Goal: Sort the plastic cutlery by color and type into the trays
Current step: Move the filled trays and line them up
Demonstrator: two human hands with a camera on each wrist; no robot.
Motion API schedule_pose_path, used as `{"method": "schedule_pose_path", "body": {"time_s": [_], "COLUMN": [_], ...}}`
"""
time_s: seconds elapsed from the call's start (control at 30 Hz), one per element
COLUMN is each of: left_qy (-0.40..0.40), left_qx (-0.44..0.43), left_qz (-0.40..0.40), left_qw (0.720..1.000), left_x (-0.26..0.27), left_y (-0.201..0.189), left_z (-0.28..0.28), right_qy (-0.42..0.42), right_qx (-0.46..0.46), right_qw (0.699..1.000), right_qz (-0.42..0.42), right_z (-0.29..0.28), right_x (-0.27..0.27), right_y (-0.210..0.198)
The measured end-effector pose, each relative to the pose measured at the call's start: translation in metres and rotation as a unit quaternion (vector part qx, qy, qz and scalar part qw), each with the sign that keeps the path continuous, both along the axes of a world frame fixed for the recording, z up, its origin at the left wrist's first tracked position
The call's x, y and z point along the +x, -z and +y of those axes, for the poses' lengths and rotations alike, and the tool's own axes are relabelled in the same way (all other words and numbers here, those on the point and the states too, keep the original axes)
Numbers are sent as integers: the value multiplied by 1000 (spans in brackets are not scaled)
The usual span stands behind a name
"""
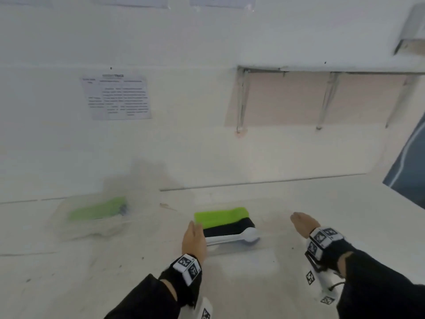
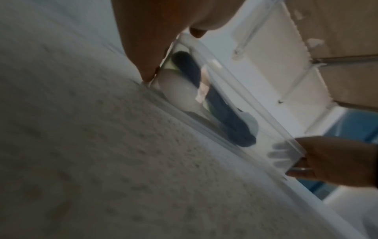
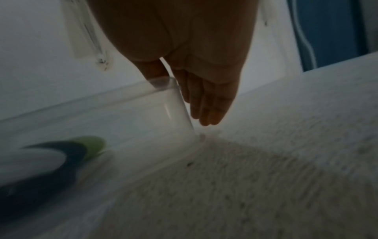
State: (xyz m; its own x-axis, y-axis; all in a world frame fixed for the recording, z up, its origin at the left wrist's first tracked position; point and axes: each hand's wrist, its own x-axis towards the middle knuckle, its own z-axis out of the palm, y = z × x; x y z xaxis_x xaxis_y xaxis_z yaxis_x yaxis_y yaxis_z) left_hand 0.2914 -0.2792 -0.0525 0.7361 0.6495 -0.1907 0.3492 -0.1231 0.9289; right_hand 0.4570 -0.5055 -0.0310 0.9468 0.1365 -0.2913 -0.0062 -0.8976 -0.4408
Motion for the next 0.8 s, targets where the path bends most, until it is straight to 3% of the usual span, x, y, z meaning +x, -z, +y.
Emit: {"method": "schedule_pose_path", "body": {"time_s": [0.07, 0.17, 0.5, 0.8], "left_qy": [-30, -43, -32, -11], "left_qx": [19, 45, 113, 165], "left_qz": [15, 33, 45, 43], "left_qw": [999, 998, 992, 985], "left_x": [8, 14, 26, -81], "left_y": [7, 13, 10, -1], "left_z": [-5, -2, 16, -19], "right_qy": [-46, 27, 34, -62], "right_qx": [-19, 65, 95, 58], "right_qw": [999, 997, 995, 996], "right_qz": [-7, 28, -6, -9], "right_z": [3, 9, 15, -27], "right_x": [6, 7, 3, -67], "right_y": [9, 8, -16, -25]}}
